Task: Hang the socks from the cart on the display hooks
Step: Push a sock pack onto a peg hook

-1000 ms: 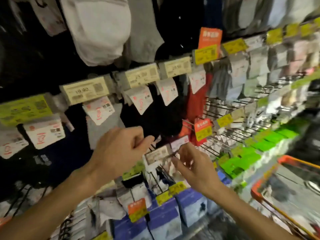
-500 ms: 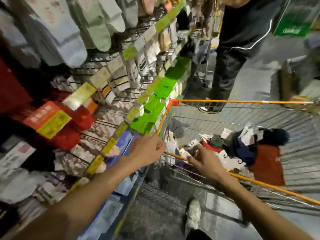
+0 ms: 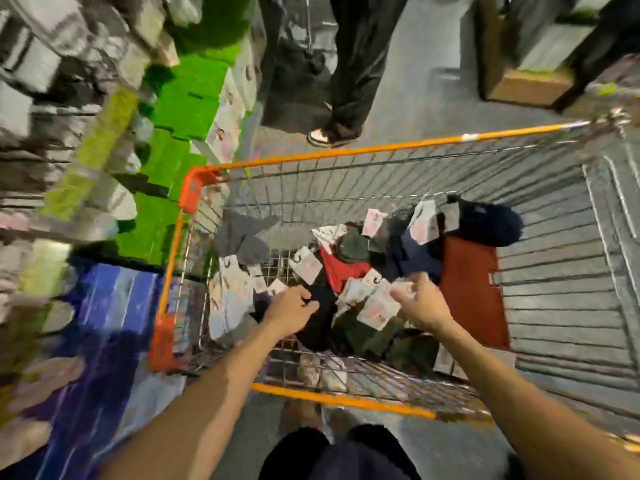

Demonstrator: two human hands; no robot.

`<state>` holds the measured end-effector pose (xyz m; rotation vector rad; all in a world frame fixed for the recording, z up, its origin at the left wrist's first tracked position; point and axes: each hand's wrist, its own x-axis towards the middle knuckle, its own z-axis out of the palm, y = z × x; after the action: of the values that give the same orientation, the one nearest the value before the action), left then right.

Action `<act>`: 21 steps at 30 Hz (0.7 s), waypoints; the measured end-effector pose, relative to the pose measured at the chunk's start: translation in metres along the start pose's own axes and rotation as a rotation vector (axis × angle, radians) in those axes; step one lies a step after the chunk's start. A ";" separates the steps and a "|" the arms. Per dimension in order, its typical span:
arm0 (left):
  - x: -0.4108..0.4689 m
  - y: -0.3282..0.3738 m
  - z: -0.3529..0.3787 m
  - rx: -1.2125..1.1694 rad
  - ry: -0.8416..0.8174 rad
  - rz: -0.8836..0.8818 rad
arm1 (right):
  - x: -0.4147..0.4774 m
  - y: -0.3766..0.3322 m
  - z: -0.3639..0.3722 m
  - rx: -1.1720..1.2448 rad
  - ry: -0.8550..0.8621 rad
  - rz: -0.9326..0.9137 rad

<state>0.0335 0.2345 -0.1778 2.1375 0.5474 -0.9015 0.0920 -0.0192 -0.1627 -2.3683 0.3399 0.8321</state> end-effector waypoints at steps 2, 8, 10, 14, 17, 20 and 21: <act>0.038 0.008 0.011 -0.072 -0.041 -0.034 | 0.025 0.001 -0.005 0.115 0.115 0.093; 0.122 0.060 0.026 -0.291 0.005 0.041 | 0.086 0.010 -0.012 0.212 0.415 0.161; 0.140 0.077 0.028 -0.364 -0.029 0.072 | 0.102 0.018 -0.009 0.173 0.405 0.143; 0.177 0.090 0.037 -0.417 -0.090 0.135 | 0.128 0.028 -0.003 0.201 0.299 0.160; 0.193 0.098 0.044 -0.469 -0.138 0.082 | 0.144 0.027 0.006 0.166 0.236 0.170; 0.199 0.106 0.049 -0.487 -0.170 0.055 | 0.154 0.023 0.016 0.168 0.184 0.163; 0.200 0.106 0.052 -0.472 -0.186 0.040 | 0.156 0.021 0.019 0.194 0.169 0.162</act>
<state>0.2088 0.1461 -0.3020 1.6177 0.5567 -0.8406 0.1948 -0.0304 -0.2835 -2.2549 0.6588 0.6404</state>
